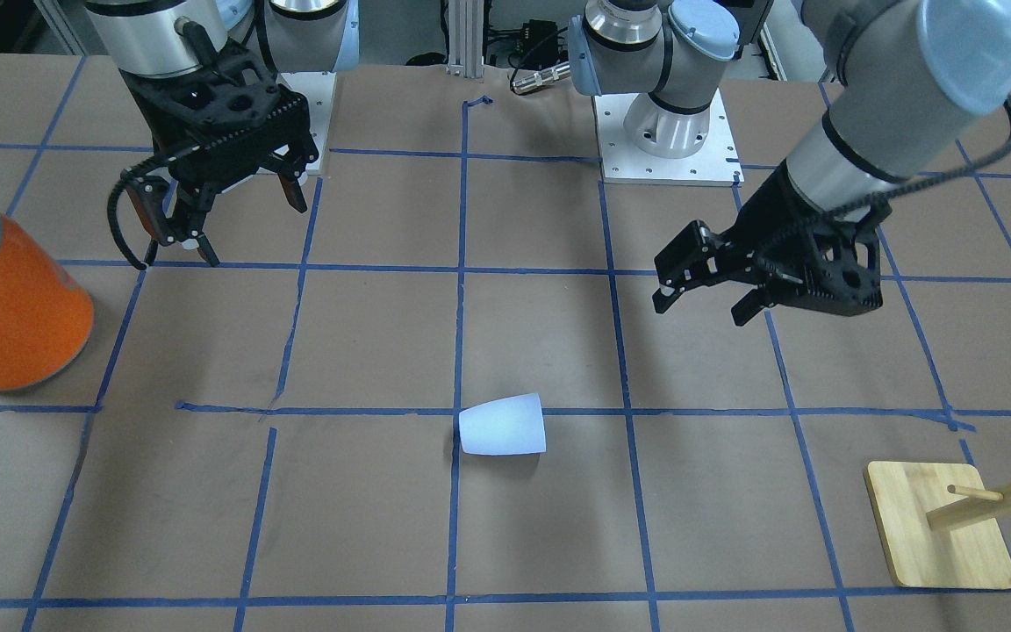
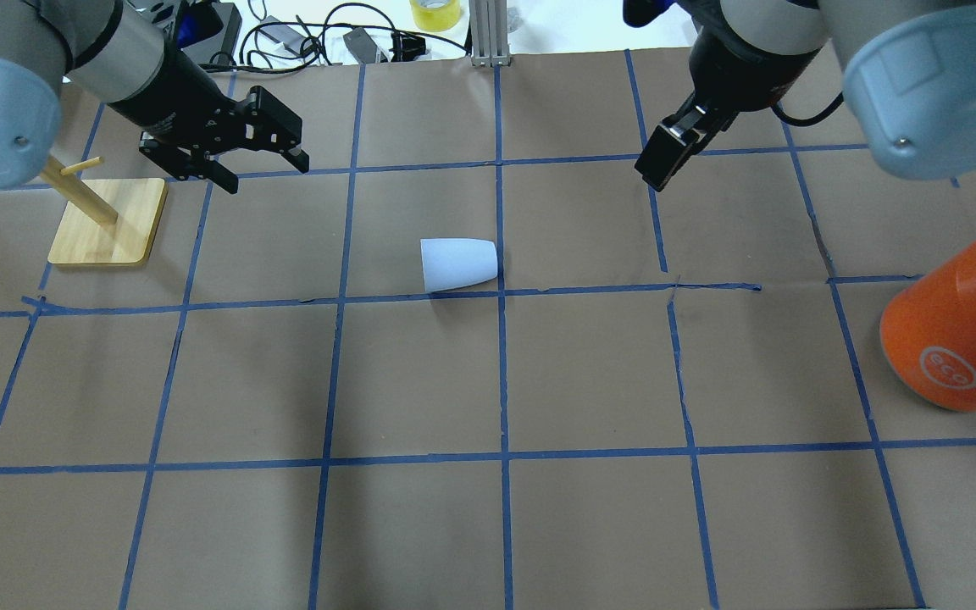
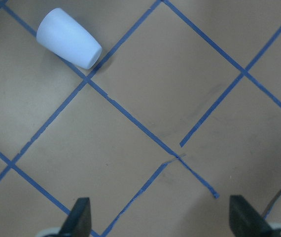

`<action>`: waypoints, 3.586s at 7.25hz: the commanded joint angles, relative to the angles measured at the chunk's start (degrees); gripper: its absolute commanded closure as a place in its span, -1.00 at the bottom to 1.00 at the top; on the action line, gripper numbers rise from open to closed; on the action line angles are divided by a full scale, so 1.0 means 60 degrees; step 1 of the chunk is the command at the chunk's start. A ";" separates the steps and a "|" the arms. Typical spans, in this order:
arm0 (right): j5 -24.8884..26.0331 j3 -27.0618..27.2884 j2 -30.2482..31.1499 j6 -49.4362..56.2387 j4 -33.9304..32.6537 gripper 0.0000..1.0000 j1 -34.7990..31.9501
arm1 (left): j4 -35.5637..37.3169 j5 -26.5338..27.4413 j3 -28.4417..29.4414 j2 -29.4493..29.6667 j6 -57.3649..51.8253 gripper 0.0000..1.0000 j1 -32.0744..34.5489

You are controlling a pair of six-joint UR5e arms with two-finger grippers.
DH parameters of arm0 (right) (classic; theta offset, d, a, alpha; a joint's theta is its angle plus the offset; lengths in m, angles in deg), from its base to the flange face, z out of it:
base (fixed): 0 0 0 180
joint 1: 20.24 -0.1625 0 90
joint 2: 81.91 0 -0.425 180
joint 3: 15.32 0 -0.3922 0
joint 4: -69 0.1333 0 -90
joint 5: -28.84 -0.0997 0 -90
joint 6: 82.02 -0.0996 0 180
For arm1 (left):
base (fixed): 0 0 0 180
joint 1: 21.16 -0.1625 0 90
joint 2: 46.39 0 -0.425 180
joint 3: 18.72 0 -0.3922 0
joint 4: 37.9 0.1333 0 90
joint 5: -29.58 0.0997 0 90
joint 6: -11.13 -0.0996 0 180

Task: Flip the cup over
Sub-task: 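Raise the right gripper away from the cup while the left arm starts reaching, then reach the left gripper to the open end of the lying cup, then close the left gripper on the cup rim and lift it, then rotate the cup upright with the left gripper, moving toward the wooden stand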

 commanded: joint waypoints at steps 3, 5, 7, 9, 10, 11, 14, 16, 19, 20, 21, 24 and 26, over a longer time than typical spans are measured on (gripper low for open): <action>0.0917 -0.0011 0.0423 -0.5082 0.1222 -1.00 0.0088 | 0.2992 -0.3061 -0.1198 0.2324 0.0251 -1.00 -0.0015; 0.0874 0.0004 0.0469 -0.5710 0.1348 -1.00 0.0103 | 0.3766 -0.3423 -0.1348 0.2808 0.1171 -1.00 0.0612; 0.0858 0.0004 0.0455 -0.5768 0.1319 -1.00 0.0088 | 0.5029 -0.3424 -0.1450 0.3322 0.2330 -1.00 0.1054; 0.0815 0.0004 0.0469 -0.5740 0.1289 -1.00 0.0074 | 0.5266 -0.3424 -0.1494 0.3601 0.2347 -1.00 0.1069; 0.0814 0.0004 0.0455 -0.5725 0.1304 -1.00 0.0074 | 0.5311 -0.3438 -0.1582 0.3602 0.2434 -1.00 0.1113; 0.0814 0.0004 0.0469 -0.5739 0.1304 -1.00 0.0074 | 0.5326 -0.3438 -0.1756 0.3588 0.2551 -1.00 0.1171; 0.0814 0.0004 0.0469 -0.5754 0.1319 -1.00 0.0074 | 0.5326 -0.4254 -0.2065 0.3529 0.2961 -1.00 0.1172; 0.0814 0.0018 0.0469 -0.5754 0.1319 -1.00 0.0059 | 0.5878 -0.4273 -0.2066 0.3499 0.3211 -0.32 0.1172; 0.0814 0.0018 0.0469 -0.5754 0.1333 -1.00 0.0059 | 0.5985 -0.4156 -0.1979 0.3514 0.3328 1.00 0.1172; 0.0814 0.0018 0.0469 -0.5739 0.1333 -1.00 0.0059 | 0.6014 -0.4185 -0.1934 0.3340 0.3633 1.00 0.1172; 0.0814 0.0018 0.0469 -0.5725 0.1319 -1.00 0.0059 | 0.6377 -0.4229 -0.1833 0.3237 0.4187 1.00 0.1186; 0.0814 0.0091 0.0469 -0.5725 0.1290 -1.00 0.0059 | 0.6484 -0.3111 -0.1337 0.2726 0.4427 1.00 0.1230; 0.0814 0.0106 0.0469 -0.5739 0.1289 -1.00 0.0059 | 0.5392 -0.1323 -0.0838 0.2315 0.4180 1.00 0.1260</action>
